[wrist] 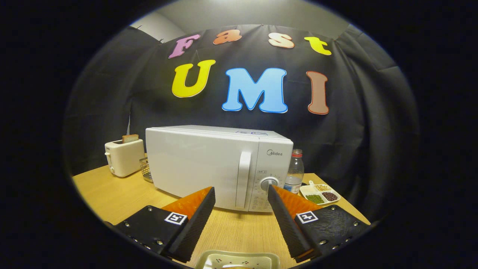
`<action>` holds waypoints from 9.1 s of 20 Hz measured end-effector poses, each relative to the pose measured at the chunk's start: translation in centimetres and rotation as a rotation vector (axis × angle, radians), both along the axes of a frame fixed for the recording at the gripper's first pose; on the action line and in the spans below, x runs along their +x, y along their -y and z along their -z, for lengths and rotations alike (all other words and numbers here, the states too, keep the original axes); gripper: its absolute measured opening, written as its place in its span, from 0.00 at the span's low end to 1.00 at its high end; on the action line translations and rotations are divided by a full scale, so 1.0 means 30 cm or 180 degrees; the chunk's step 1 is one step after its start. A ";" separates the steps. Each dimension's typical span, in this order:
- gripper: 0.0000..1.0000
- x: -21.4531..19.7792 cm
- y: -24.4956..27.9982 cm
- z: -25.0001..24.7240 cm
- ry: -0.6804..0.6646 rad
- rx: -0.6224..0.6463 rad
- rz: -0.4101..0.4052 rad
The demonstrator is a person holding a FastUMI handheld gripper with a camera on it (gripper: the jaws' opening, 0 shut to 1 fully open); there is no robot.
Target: Open the microwave, put the food inside, and close the microwave door.
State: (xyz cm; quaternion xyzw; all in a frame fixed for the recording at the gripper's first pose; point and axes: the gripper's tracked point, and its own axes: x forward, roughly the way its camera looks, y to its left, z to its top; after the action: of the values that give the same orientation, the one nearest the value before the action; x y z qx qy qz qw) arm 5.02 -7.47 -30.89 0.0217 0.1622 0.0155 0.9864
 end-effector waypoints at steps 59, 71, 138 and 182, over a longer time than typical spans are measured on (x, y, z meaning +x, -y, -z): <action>0.11 -0.486 -0.902 -0.087 0.0417 0.0205 -0.0347; 0.23 -0.606 -1.234 -0.184 0.0865 0.0052 -0.0177; 0.75 0.205 -0.532 0.073 -0.0256 0.1804 0.0181; 0.95 0.069 -0.724 -0.326 0.0567 0.1825 -0.0537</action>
State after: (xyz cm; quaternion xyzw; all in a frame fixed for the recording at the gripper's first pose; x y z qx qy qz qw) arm 7.09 14.26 -21.10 0.2841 0.0654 0.1443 0.9456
